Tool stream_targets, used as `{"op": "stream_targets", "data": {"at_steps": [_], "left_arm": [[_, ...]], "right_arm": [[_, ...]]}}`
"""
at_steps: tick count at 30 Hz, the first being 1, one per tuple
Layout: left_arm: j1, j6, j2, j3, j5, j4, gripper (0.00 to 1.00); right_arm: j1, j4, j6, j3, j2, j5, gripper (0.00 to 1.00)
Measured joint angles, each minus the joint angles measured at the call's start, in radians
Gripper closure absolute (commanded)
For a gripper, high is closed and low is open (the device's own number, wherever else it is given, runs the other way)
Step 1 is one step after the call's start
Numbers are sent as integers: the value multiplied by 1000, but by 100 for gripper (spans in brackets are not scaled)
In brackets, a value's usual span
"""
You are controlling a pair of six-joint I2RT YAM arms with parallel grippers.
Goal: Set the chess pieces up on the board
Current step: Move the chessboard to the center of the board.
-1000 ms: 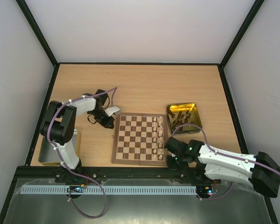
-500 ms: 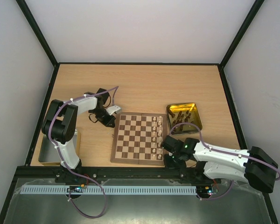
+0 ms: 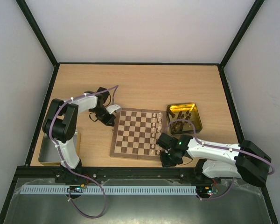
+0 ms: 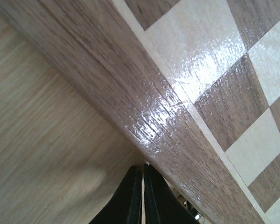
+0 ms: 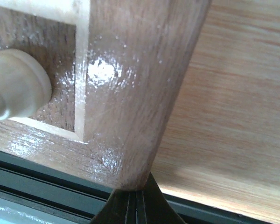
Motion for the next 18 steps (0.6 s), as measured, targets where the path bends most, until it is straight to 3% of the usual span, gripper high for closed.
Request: {"op": "stream_targets", "data": {"at_steps": [18], "left_arm": [[1,0,42,64,-21,-5,95]], "right_arm": [[-129,32,-66,21,24,66,98]]}}
